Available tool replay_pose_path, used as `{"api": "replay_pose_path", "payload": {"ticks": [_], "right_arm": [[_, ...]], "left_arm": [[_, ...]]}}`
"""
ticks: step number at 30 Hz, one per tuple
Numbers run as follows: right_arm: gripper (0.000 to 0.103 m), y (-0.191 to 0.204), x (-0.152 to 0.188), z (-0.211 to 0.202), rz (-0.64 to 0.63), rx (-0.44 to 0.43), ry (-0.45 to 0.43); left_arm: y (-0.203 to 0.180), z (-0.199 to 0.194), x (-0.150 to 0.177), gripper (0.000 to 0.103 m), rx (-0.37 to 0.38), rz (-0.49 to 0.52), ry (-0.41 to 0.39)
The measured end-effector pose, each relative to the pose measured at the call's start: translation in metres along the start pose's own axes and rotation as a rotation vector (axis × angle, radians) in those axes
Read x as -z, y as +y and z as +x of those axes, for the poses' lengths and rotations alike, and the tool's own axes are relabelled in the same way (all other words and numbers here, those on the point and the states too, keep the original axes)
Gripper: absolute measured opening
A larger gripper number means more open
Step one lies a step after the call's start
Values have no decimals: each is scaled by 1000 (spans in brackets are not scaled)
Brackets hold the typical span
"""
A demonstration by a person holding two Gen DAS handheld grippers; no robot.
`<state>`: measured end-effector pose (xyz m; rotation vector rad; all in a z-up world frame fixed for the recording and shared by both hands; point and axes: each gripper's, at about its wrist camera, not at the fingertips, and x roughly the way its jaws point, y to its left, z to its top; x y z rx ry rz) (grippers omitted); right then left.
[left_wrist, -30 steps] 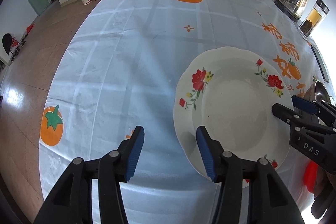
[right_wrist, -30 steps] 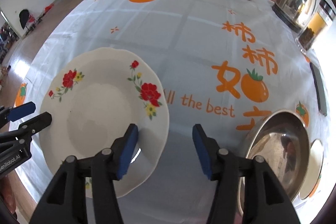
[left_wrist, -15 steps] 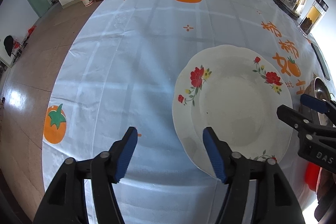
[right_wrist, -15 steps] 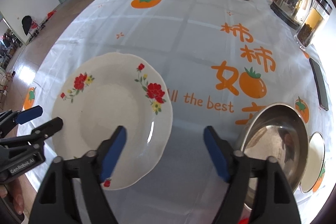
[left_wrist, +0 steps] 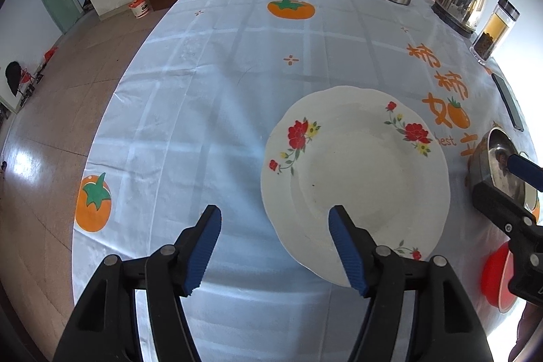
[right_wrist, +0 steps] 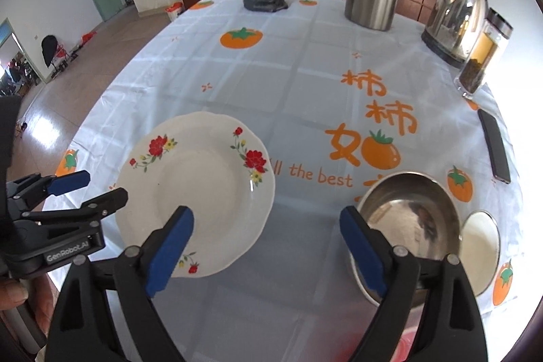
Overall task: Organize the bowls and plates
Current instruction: 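Move both grippers to the rim of the pink plastic bowl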
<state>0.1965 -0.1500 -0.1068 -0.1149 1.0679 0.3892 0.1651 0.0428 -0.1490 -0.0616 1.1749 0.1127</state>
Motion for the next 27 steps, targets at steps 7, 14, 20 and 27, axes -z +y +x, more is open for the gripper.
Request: {"api": "replay_pose_path", "payload": {"ticks": [7, 14, 20, 27], "right_arm": [[89, -23, 18, -41, 43, 17, -52], [89, -65, 47, -70, 120, 78, -60], [89, -103, 79, -88, 190, 134, -55], [70, -140, 128, -88, 258, 175, 21]], "left_arm": [[-24, -18, 1, 68, 44, 46, -20], [-64, -33, 4, 68, 110, 116, -34], [-104, -40, 16, 68, 186, 188, -20], [-160, -46, 44, 68, 288, 314, 19]]}}
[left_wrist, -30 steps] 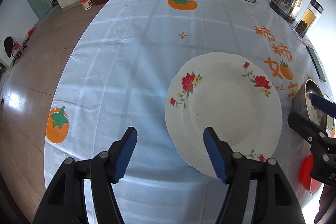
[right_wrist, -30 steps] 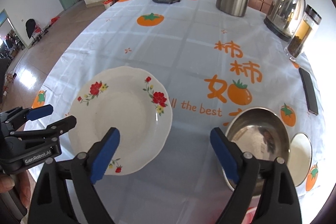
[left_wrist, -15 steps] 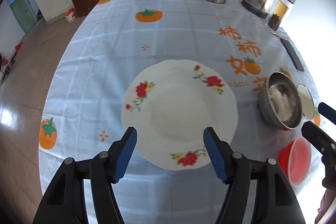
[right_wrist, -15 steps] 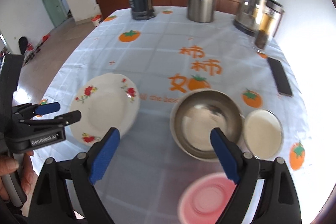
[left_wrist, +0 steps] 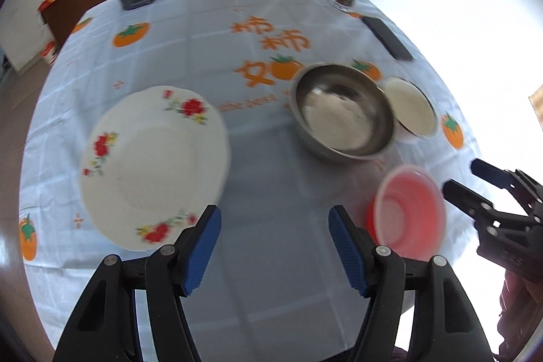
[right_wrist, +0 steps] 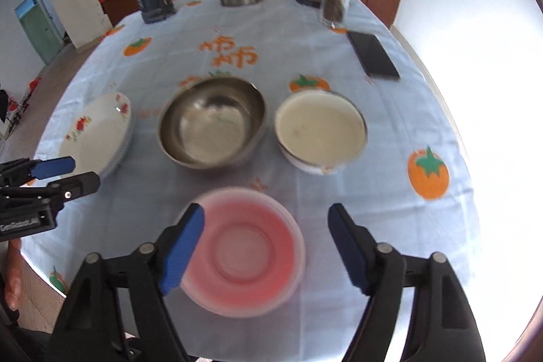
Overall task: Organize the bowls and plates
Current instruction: 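Move both grippers to the rim of the pink plastic bowl, then close both grippers on the rim of the pink plastic bowl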
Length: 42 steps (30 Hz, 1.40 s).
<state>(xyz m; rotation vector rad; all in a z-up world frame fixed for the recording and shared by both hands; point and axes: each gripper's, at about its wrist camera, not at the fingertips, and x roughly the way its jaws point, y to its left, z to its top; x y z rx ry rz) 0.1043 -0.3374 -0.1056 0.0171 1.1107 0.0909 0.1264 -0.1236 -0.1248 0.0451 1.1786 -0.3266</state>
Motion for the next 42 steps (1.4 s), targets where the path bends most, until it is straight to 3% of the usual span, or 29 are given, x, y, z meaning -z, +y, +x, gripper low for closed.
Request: {"api": "replay_pose_path", "payload": {"ticks": [7, 10, 15, 18, 24, 27, 30, 42], "right_arm": [[55, -29, 23, 14, 28, -1, 54], [44, -33, 27, 18, 22, -26, 70], [32, -36, 34, 27, 0, -66, 100], [24, -39, 37, 33, -4, -86, 113], [18, -39, 38, 38, -18, -132, 120], [14, -38, 38, 39, -24, -145, 120], [11, -36, 37, 38, -28, -157, 114], [9, -35, 34, 37, -17, -166, 122]], "left_arm": [[-55, 12, 12, 68, 64, 123, 39], [-69, 16, 15, 68, 60, 160, 48], [-78, 25, 18, 68, 76, 158, 75], [-81, 34, 21, 48, 73, 159, 109], [-88, 41, 25, 40, 61, 169, 134], [-90, 45, 25, 23, 71, 166, 153], [-91, 46, 25, 17, 71, 174, 155], [-85, 44, 24, 16, 104, 162, 158]]}}
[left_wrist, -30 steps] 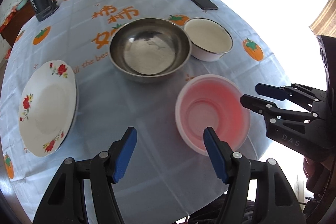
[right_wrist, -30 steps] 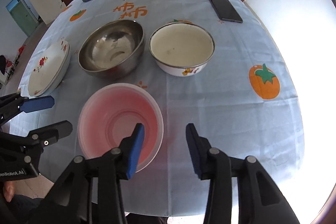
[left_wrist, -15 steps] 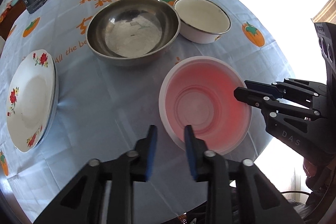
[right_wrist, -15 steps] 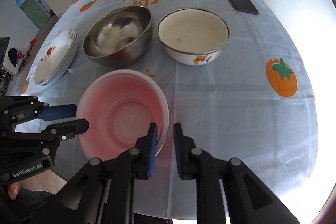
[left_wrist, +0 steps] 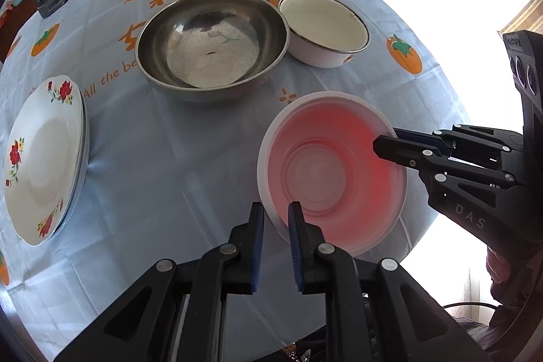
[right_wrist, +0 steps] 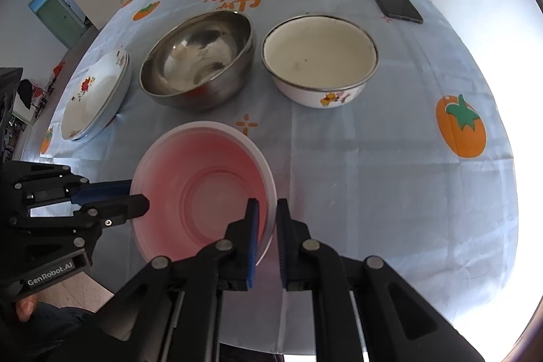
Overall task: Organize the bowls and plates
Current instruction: 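Close both grippers on the rim of the pink plastic bowl, then lift the pink bowl with both grippers over the stainless steel bowl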
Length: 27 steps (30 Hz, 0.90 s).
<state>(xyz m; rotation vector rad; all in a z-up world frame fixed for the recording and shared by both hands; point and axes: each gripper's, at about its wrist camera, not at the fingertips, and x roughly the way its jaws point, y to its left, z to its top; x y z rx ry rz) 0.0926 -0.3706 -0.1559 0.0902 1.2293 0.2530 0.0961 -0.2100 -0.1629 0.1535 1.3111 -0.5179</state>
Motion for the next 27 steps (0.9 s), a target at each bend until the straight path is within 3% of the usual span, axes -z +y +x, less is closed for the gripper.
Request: {"api": "replay_pose_path", "payload": {"ticks": [27], "right_arm": [[9, 35, -44, -32, -44, -40, -74]], "left_arm": [[37, -50, -12, 16, -15, -11, -119]]}}
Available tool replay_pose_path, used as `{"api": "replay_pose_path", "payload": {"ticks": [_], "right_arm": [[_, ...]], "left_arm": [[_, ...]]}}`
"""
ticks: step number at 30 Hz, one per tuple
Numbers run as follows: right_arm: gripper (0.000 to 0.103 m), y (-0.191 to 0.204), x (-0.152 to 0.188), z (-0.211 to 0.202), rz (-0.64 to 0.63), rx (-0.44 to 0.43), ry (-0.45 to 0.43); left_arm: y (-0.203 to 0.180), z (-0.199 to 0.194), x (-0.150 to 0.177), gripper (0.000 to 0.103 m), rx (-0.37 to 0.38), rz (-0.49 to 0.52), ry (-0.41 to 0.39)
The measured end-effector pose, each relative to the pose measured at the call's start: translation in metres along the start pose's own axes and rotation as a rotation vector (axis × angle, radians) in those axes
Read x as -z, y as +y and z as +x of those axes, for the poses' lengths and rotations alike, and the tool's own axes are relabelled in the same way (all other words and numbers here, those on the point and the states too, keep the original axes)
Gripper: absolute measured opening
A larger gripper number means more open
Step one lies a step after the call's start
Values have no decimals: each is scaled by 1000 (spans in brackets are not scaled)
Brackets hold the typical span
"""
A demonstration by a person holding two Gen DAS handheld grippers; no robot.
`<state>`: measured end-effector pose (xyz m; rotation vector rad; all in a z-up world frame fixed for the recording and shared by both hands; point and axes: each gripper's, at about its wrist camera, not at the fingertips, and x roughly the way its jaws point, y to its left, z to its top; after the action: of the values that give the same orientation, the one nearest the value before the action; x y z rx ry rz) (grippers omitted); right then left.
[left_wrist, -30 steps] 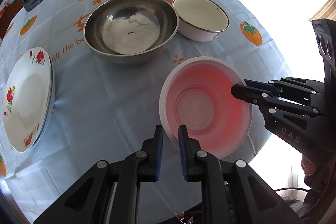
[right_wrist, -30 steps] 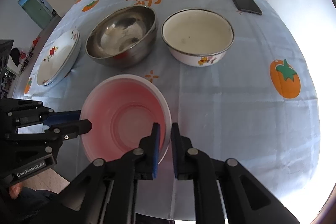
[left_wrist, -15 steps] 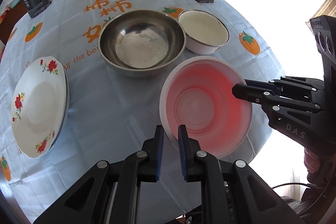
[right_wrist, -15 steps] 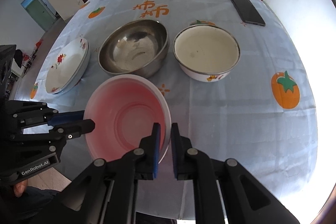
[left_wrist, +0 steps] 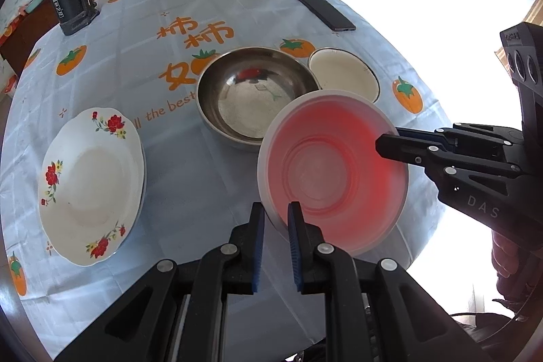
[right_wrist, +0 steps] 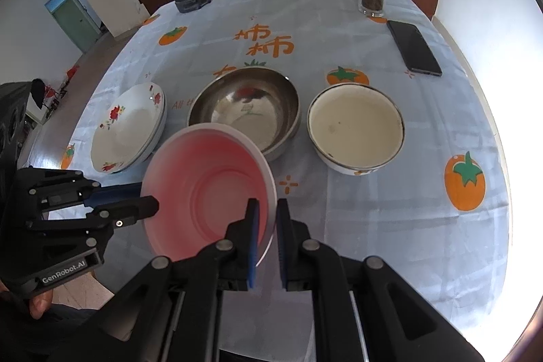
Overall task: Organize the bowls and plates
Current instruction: 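Lift the pink bowl with both grippers over the stainless steel bowl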
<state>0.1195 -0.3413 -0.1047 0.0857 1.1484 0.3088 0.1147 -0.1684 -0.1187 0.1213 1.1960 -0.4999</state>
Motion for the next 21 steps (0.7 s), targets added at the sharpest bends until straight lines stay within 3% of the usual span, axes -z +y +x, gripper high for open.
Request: {"api": "replay_pose_path", "payload": {"ticks": [21], "right_arm": [[10, 5, -50, 2, -36, 40, -59]], "left_arm": [[20, -14, -40, 16, -12, -33, -56]]}}
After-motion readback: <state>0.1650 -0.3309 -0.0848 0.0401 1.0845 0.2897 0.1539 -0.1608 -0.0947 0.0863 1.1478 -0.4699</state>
